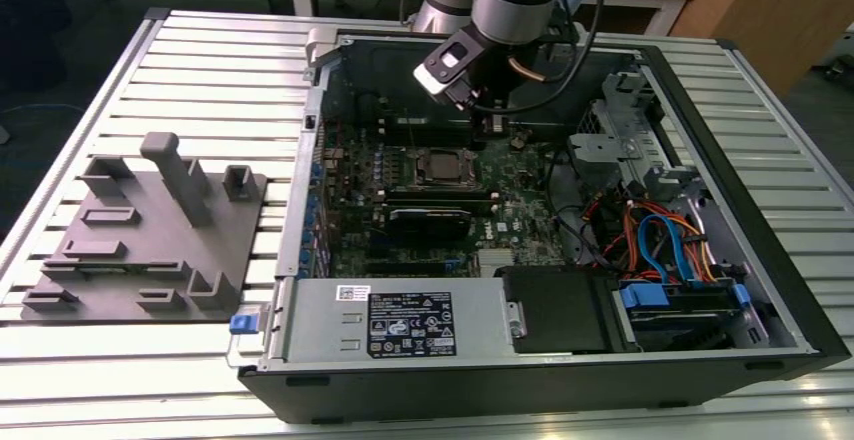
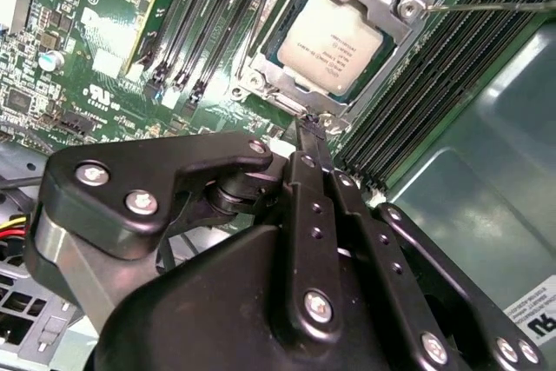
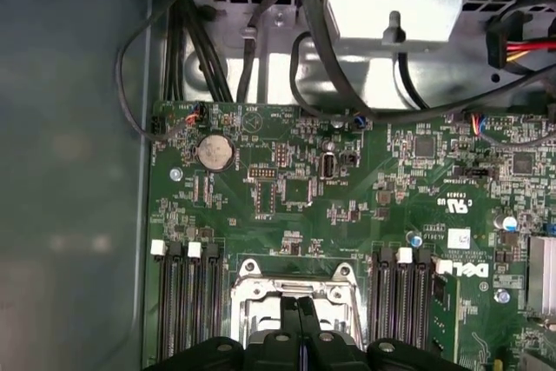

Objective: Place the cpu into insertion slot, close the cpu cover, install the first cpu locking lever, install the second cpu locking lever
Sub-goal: 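Close the cpu cover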

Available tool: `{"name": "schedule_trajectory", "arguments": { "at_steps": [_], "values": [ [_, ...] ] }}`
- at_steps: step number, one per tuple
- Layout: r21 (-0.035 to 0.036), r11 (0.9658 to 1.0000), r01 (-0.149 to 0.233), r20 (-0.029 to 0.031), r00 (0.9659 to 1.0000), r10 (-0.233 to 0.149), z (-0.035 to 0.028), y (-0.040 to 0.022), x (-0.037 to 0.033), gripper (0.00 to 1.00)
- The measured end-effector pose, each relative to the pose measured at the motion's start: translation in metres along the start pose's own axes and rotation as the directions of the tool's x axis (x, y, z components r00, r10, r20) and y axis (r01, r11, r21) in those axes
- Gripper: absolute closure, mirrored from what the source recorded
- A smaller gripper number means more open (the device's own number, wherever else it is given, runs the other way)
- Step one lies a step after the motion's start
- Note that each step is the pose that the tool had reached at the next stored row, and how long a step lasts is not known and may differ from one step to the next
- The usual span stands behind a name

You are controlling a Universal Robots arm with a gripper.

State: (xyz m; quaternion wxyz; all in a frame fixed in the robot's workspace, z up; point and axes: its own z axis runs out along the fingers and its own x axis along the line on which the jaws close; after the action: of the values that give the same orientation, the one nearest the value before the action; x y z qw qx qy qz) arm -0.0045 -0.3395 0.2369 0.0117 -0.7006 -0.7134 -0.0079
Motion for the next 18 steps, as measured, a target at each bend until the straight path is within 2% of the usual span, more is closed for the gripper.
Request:
{"name": "schedule_trajectory", "arguments": {
  "at_steps": [5, 9, 12, 16, 18],
  "values": [
    [0.0005, 1.0, 0.0, 0.0001, 1.0, 0.0, 0.0028, -0.0055, -0.0002, 0.9],
    [0.0032, 1.0, 0.0, 0.0001, 1.0, 0.0, 0.0063, -0.0143, -0.0001, 0.9],
    [0.0085, 1.0, 0.0, 0.0, 1.0, 0.0, 0.0085, -0.0216, 0.0, 0.9],
    [0.0168, 0.9999, 0.0, -0.0001, 1.0, 0.0, 0.0116, -0.0343, 0.0001, 0.9],
    [0.0213, 0.9998, 0.0, -0.0003, 1.0, 0.0, 0.0137, -0.0382, 0.0001, 0.9]
  ]
}}
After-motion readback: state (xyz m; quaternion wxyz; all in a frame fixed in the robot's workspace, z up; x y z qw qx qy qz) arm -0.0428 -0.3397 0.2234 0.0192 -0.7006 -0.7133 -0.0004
